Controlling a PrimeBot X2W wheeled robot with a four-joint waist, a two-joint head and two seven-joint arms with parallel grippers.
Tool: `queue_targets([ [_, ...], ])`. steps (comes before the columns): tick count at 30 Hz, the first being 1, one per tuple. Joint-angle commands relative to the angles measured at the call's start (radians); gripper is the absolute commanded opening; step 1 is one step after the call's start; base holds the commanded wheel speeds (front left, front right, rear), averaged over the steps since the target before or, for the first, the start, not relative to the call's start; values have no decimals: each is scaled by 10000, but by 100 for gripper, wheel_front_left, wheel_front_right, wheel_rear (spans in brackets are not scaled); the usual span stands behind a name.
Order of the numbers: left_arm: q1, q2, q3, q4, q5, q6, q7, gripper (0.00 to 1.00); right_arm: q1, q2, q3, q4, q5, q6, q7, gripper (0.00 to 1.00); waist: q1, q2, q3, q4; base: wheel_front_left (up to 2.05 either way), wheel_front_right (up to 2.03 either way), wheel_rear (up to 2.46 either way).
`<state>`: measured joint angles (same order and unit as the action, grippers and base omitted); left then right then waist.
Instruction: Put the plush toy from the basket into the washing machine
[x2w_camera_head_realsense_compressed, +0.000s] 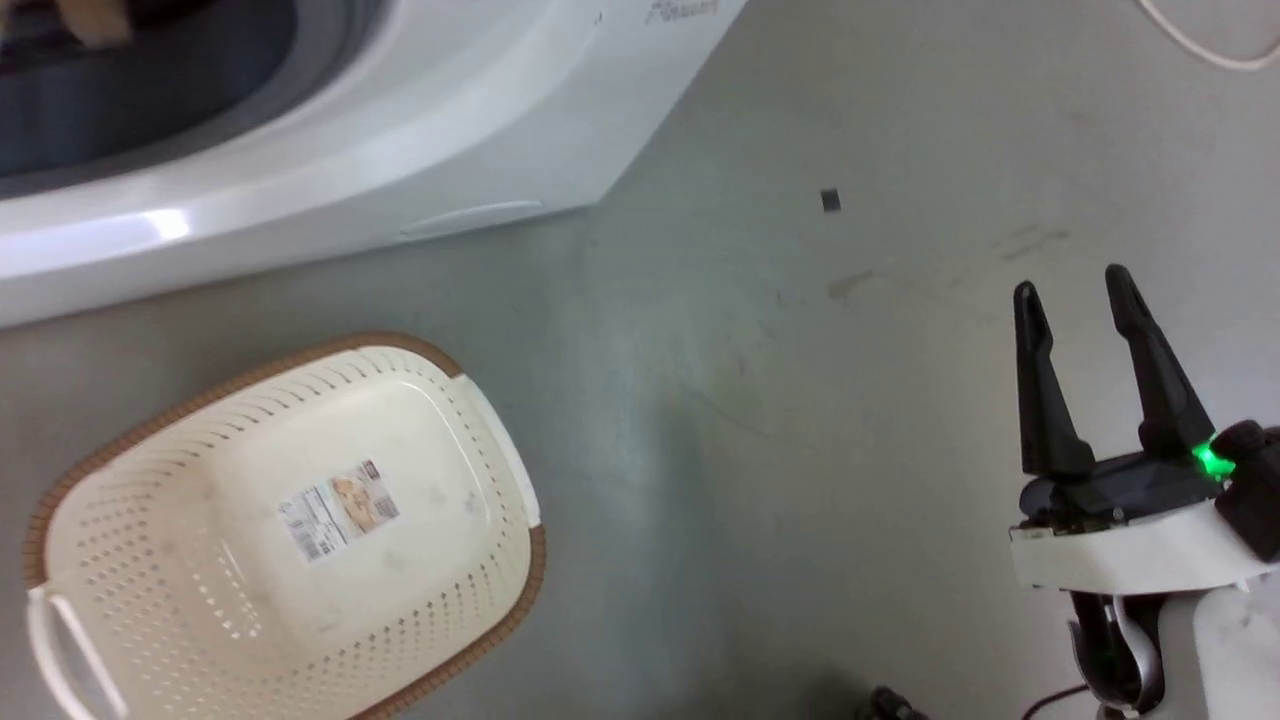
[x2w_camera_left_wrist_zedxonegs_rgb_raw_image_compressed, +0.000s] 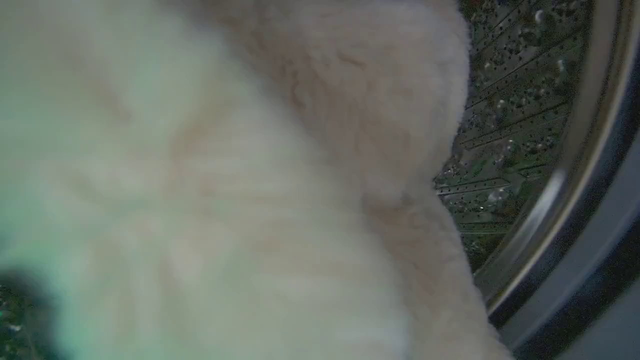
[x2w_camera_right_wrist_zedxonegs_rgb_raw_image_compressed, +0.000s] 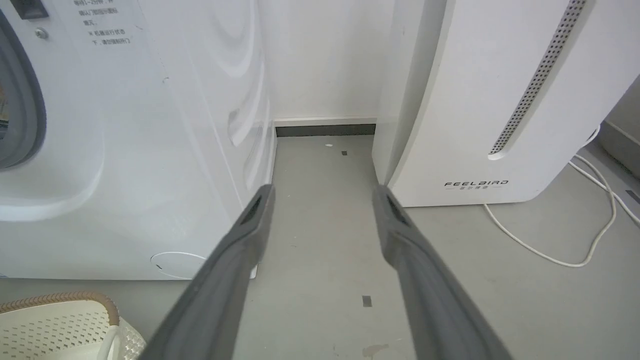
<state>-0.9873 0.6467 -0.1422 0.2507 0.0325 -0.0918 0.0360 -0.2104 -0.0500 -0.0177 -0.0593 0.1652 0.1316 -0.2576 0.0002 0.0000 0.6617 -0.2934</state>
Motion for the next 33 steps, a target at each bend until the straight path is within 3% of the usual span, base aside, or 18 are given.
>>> queue_targets([
  [1, -748, 133, -123, 396, 160, -47, 86, 0, -247, -2, 57, -50, 152, -9, -42, 100, -2, 0, 567, -299, 0, 0, 0],
  [10, -2874, 231, -1176, 2371, 320, -330, 616, 0, -501, -2, 267, -65, 407, -9, -42, 100, -2, 0, 1223, -541, 0, 0, 0],
  [13, -3260, 213, -1924, 3180, -277, -379, 1091, 0, -543, -2, 325, -63, 457, -9, -42, 100, -2, 0, 1351, -583, 0, 0, 0],
  [18, -3713, 716, -3994, 3946, -1771, -386, 1839, 0, -577, -2, 367, -56, 503, -9, -42, 100, -2, 0, 1457, -599, 0, 0, 0],
  [25, -4259, 1440, -5594, 4226, -3255, -387, 1685, 0, -653, -2, 314, 50, 481, -9, -42, 100, -2, 0, 1406, -525, 0, 0, 0],
  [27, -4330, 1506, -5864, 4358, -3381, -388, 1391, 100, -678, -2, 292, 100, 441, -9, -42, 100, -2, 0, 1315, -463, 0, 0, 0],
  [33, -4185, 1271, -6288, 5101, -3677, -388, 406, 100, -683, -2, 138, 198, 231, -9, -42, 100, -2, 0, 733, -183, 0, 0, 0],
])
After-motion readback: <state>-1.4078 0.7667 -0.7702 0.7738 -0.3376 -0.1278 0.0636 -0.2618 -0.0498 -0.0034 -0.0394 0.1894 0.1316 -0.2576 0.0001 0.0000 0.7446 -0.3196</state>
